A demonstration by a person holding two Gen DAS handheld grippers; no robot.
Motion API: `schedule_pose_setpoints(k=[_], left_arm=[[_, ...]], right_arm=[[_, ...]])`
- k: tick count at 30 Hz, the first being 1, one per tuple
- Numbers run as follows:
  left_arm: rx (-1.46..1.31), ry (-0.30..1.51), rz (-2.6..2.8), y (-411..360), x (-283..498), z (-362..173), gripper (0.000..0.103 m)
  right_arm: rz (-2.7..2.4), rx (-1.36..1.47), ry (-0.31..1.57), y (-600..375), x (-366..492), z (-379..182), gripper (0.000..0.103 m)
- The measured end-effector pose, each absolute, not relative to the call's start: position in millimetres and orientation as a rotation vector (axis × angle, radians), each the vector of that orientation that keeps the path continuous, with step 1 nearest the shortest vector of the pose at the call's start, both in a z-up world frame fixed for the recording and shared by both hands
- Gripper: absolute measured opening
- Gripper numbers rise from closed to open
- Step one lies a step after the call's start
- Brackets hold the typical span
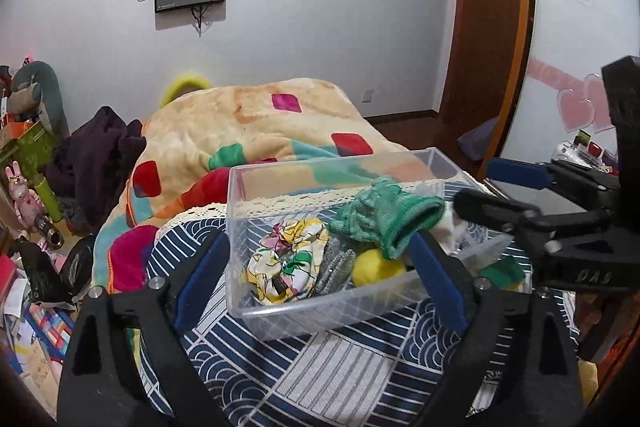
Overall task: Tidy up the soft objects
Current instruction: 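Drop the glove into the box with the right tool while the left tool drops the scrunchie in, then grasp the green-and-yellow sponge with the right tool while the left tool grasps the beaded bracelet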
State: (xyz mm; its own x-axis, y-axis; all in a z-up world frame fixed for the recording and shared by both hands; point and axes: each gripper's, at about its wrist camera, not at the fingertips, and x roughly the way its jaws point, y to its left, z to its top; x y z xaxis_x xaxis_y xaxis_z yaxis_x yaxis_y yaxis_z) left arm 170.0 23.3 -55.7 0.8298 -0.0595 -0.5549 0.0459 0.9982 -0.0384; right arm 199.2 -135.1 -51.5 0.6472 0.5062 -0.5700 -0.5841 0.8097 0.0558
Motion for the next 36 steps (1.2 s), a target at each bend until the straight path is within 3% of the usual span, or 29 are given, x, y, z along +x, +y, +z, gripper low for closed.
schedule_pose_setpoints(k=[6,20,27,28,31,36], left_arm=[[-0.024,0.594,-0.081,17,154,-57,0.099],[0.005,0.782,-0.168,-8,134,-114,0.100],[0.020,0.847,-0.209,-25,124,-141,0.100],[0.028,0.855,-0.219,-28,121,-144,0.100],[0.040,0.863,-0.244,-38,117,-149,0.100],[0.028,0.853,-0.262,-46,114,-147,0.099]], right_arm=[[0.555,-0.135,0.570,-161,182,-52,0.078],[0.451,-0.117,0.787,-191,195,-123,0.078],[0.430,-0.147,0.805,-187,192,-138,0.078],[0.431,-0.149,0.806,-187,190,-138,0.077],[0.441,-0.151,0.819,-188,188,-140,0.061],[0.426,-0.159,0.785,-191,176,-139,0.059]])
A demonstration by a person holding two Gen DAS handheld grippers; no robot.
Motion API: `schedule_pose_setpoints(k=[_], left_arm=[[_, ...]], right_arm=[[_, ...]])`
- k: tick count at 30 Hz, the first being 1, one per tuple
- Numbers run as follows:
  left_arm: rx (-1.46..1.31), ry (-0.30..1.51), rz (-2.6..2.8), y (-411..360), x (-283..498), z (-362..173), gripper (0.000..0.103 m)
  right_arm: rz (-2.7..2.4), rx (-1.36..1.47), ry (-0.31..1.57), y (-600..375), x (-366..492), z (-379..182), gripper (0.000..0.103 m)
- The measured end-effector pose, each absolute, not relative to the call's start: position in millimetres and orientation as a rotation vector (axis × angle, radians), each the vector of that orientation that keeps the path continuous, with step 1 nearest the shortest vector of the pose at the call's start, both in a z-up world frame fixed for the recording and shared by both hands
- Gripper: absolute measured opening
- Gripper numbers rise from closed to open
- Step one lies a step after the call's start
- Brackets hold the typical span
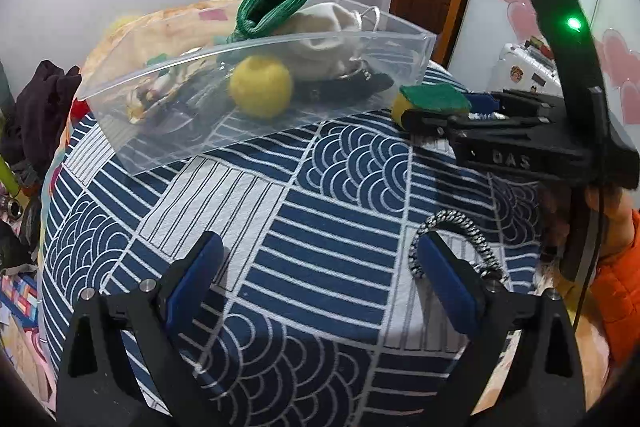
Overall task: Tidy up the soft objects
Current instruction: 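Grasp the green-and-yellow sponge with the right tool while the left tool grasps the beaded bracelet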
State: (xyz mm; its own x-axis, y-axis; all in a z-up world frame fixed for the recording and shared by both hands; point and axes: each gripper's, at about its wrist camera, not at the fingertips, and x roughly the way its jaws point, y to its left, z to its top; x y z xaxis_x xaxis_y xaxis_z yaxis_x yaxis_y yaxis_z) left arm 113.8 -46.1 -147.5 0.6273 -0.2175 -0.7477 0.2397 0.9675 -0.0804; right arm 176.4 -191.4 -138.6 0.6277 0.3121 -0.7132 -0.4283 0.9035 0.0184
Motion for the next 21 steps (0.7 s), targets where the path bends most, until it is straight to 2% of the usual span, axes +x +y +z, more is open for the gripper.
schedule_pose_setpoints(k=[3,7,15,17,20,21], left_arm=[[0.015,0.854,-0.279,-51,116,-146,0.096],[0.033,0.876,-0.316,-63,119,-149,0.078],[0.071,0.858,-0.364,-81,115,-154,0.065],[0.100,0.846,-0.359,-86,112,-155,0.057],[0.112,0.828,-0.343,-91,113,-156,0.036],[0.100,0.826,-0.337,-90,115,-156,0.025]], right_arm=[[0.434,-0.151,0.762,-195,166,-133,0.059],[0.437,-0.140,0.737,-202,148,-127,0.059],[0.438,-0.080,0.730,-221,130,-121,0.059],[0.438,-0.067,0.730,-224,128,-121,0.059],[0.441,-0.057,0.731,-222,127,-120,0.059],[0.443,-0.054,0.729,-221,127,-120,0.059]])
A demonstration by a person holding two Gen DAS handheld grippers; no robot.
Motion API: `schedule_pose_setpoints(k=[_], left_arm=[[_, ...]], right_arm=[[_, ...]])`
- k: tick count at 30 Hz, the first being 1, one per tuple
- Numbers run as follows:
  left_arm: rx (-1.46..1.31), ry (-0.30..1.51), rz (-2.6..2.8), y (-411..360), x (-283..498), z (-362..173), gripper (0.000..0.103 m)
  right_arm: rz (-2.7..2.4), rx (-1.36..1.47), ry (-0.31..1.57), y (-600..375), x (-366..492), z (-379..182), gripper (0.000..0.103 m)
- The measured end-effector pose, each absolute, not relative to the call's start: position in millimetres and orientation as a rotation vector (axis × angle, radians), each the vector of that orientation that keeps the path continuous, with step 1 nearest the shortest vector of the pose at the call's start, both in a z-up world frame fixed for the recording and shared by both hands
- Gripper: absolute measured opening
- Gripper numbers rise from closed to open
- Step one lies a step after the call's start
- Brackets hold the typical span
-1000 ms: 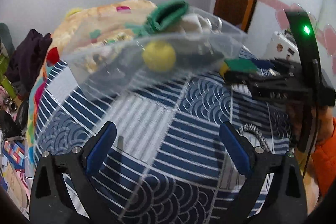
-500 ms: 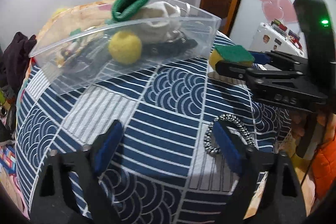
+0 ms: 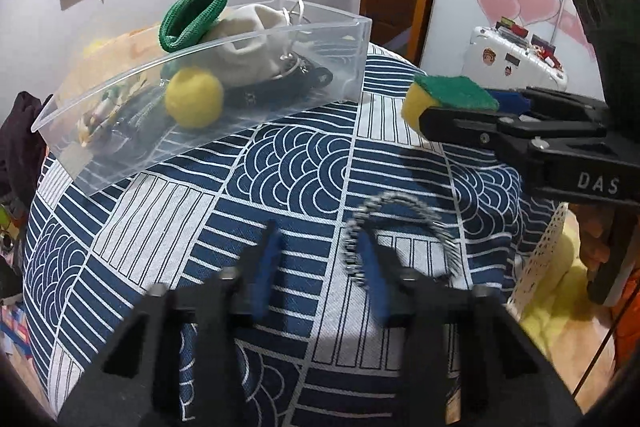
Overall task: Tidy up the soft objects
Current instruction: 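Grasp the green-and-yellow sponge with the right tool while the left tool grasps the beaded bracelet, then place the sponge into the box with the right tool while the left tool drops the bracelet in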
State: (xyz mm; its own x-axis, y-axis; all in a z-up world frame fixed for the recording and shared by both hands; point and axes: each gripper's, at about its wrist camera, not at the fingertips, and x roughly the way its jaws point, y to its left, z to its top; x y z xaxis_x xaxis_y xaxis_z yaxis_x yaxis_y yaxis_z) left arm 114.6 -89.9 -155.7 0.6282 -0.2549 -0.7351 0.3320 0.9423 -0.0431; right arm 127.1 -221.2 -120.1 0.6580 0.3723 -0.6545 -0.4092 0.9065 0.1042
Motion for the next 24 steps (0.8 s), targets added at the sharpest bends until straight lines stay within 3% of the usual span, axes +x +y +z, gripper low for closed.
schedule_pose_setpoints(k=[1,3,24], left_arm=[[0.087,0.827,-0.330,-88,116,-156,0.012],[0.041,0.838,-0.326,-80,120,-156,0.006],[-0.068,0.633,-0.169,-6,143,-86,0.006]], right_arm=[[0.445,-0.052,0.728,-220,125,-119,0.059],[0.449,-0.052,0.724,-219,125,-119,0.059],[0.507,-0.052,0.594,-189,147,-77,0.059]])
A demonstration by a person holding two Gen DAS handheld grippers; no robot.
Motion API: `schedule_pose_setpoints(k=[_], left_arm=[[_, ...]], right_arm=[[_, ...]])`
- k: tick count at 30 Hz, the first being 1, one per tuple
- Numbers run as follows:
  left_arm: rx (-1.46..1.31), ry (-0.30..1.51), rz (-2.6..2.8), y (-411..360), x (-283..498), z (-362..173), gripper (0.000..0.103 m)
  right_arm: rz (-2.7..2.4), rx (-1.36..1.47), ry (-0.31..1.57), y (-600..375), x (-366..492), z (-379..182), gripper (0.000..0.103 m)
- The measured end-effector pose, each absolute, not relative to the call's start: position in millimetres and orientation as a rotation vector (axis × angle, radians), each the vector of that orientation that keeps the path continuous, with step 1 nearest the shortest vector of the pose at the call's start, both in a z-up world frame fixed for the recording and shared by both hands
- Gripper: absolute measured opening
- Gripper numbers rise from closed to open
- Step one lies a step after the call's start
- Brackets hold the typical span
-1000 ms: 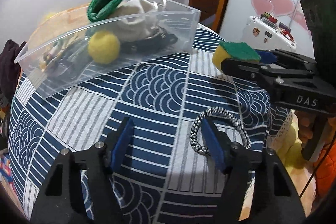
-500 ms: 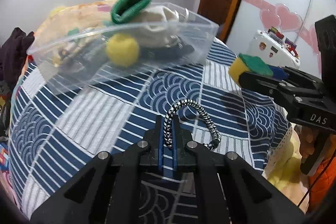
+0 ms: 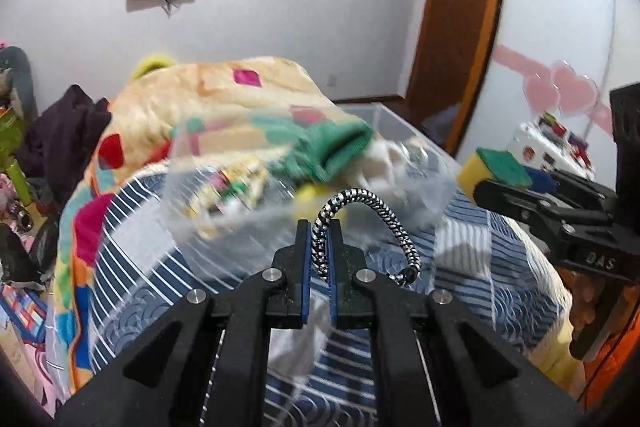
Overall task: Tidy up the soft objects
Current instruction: 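Place the sponge into the box with the right tool while the left tool drops the bracelet in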
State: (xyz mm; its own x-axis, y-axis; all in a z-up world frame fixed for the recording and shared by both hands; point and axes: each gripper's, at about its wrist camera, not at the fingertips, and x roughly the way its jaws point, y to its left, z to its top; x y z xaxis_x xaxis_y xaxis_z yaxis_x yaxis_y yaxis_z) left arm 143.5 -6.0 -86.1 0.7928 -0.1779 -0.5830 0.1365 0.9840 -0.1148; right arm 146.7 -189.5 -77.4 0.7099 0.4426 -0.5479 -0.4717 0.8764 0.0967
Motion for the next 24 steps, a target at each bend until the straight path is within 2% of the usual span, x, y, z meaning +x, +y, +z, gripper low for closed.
schedule_pose_setpoints(k=[12,24], left_arm=[[-0.101,0.593,-0.056,24,190,-73,0.006],[-0.095,0.648,0.002,35,216,-100,0.006]], right_arm=[[0.530,-0.073,0.541,-159,177,-61,0.059],[0.570,-0.062,0.667,-138,209,-90,0.059]])
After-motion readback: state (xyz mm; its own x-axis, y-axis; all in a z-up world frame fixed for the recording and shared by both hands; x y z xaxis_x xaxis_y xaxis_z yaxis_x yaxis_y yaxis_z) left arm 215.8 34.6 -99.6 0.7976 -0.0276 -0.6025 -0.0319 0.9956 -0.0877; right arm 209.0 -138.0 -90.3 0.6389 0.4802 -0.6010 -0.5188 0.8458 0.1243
